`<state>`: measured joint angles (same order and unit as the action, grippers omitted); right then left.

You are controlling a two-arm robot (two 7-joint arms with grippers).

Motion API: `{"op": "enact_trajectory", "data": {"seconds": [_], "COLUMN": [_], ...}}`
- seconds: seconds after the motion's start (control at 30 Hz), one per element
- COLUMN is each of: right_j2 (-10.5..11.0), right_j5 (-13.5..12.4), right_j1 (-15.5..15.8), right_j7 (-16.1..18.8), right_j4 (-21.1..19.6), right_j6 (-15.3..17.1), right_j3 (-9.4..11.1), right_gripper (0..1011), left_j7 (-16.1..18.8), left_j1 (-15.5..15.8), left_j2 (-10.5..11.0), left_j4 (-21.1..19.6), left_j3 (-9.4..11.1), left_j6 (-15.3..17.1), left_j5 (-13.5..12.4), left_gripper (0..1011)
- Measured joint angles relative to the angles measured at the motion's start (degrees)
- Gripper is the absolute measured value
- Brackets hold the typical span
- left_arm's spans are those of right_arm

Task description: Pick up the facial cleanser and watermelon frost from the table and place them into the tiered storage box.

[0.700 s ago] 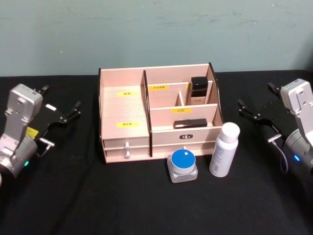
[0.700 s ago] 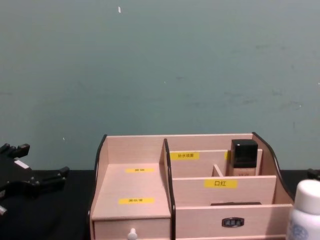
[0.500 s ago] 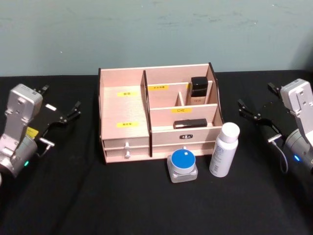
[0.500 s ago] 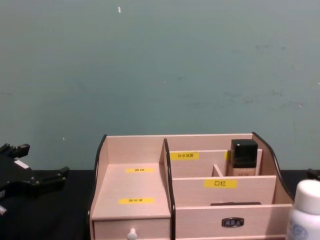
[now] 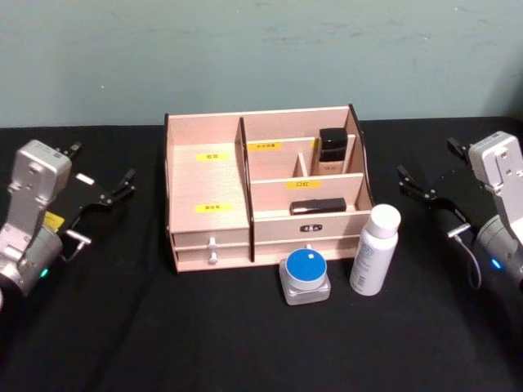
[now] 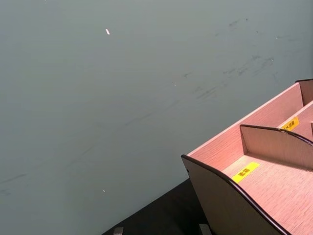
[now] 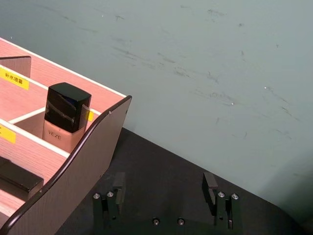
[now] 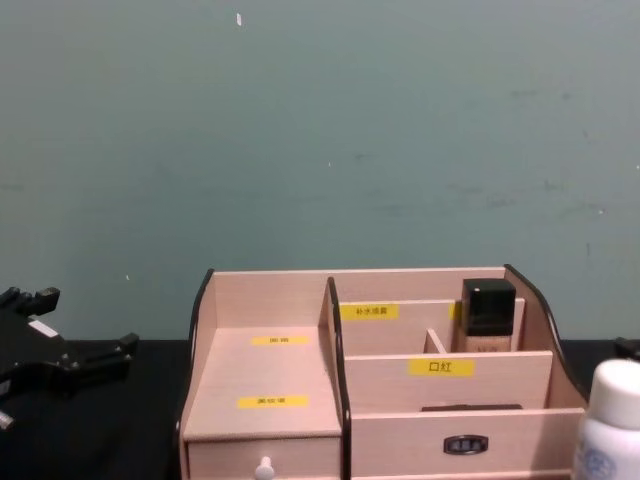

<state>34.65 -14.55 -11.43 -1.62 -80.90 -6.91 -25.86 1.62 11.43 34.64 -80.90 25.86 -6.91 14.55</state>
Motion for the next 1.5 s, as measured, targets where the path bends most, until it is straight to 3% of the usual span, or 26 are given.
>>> {"op": "enact_trajectory", "data": {"seconds": [0.73,0.9,1.3,1.5], "right_j2": [0.00,-0.28,3.03,7.10], "right_j5": [0.00,-0.75,-3.67,-5.42], "right_j1": [0.00,0.22,5.30,11.84], "right_j7": [0.00,1.12,4.07,5.52], "right_j4": [0.00,0.04,-8.46,-18.12], "right_j6": [0.00,0.16,-0.24,-0.44], "right_j3": [0.00,1.31,6.40,10.49], "right_gripper": [1000,1000,1000,1000], "left_j7": [0.00,0.00,0.00,0.00], "left_j1": [0.00,0.00,0.00,0.00], "left_j2": [0.00,0.00,0.00,0.00], "left_j4": [0.00,0.00,0.00,0.00], "left_j3": [0.00,0.00,0.00,0.00], "left_j6": [0.00,0.00,0.00,0.00], "left_j5": [-0.01,0.00,0.00,0.00], "left_gripper": [1001,1001,1001,1001]}}
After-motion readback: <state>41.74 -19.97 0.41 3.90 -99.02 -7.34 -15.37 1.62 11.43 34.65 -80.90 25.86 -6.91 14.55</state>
